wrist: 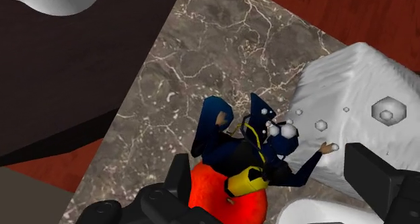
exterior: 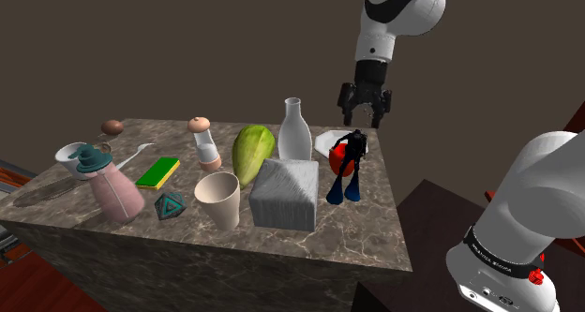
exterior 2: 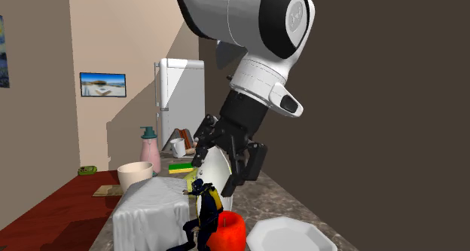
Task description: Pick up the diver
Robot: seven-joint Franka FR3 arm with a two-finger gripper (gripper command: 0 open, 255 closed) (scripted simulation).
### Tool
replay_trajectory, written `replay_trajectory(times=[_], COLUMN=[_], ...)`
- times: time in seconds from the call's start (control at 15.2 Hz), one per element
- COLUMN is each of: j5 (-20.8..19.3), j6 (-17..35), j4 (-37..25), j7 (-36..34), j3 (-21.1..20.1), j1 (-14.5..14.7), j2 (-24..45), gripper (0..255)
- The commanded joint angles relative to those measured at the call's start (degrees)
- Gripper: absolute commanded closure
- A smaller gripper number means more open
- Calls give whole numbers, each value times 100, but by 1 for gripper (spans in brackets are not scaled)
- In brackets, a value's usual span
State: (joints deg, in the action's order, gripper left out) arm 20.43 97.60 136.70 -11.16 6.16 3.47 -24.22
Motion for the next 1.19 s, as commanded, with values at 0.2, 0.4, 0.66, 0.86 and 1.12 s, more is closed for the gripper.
replay_trajectory(times=[0.2,0.4,0.66,0.86,1.12], j5=[150,175,175,175,175], j6=[319,513,519,517,513], j4=[296,433,437,435,433], j7=[101,181,184,183,181], j3=[-1,-4,-3,-4,-4], j1=[29,34,34,34,34], j2=[108,180,183,183,180], gripper=[0,0,255,255,255])
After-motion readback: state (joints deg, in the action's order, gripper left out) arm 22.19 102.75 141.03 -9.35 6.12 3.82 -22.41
